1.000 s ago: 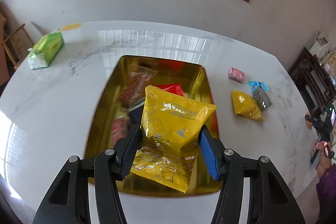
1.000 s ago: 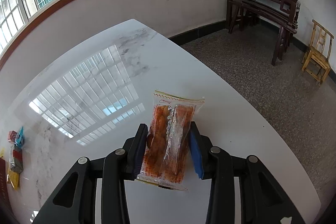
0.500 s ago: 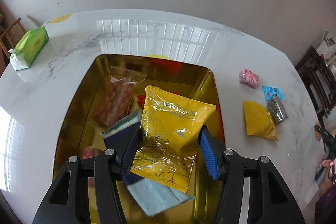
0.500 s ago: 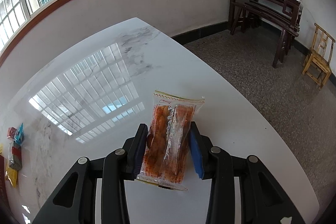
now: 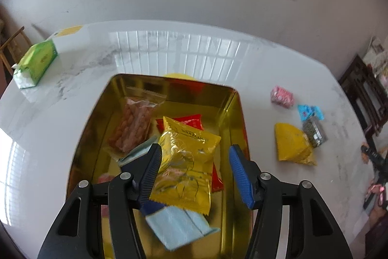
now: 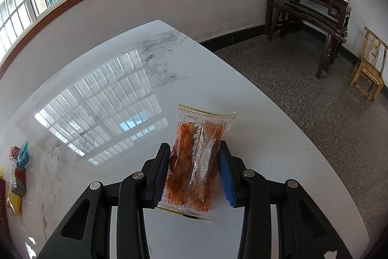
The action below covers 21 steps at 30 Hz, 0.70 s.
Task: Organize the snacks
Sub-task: 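Carry the yellow foil bag over the tin and open the left gripper while the right holds the orange bag, then lower the clear orange snack bag into the tin and open the right gripper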
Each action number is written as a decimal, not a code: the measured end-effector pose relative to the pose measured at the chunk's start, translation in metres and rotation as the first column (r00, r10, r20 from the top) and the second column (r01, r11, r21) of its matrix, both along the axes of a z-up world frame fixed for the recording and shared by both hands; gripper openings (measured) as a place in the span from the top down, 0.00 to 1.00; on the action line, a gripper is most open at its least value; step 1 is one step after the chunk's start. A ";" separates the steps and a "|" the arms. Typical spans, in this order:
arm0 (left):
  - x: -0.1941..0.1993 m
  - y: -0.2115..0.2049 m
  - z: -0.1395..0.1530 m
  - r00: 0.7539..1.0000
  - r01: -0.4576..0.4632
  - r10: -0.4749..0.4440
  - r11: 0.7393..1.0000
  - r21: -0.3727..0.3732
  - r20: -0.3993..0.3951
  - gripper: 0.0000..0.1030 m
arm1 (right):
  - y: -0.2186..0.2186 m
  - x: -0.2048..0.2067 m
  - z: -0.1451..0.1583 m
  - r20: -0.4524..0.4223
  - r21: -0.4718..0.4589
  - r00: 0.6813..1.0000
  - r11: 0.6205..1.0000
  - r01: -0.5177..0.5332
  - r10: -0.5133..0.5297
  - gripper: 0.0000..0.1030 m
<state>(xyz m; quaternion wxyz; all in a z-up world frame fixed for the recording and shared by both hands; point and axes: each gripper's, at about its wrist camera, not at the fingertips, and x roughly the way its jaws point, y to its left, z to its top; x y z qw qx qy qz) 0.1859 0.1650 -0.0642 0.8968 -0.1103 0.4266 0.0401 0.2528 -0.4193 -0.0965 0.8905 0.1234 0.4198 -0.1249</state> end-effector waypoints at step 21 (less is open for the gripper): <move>-0.146 0.067 0.010 0.976 -0.209 0.208 0.978 0.009 0.065 0.36 | 0.133 -0.046 0.011 0.052 0.154 0.947 0.934 -0.322 0.318 0.65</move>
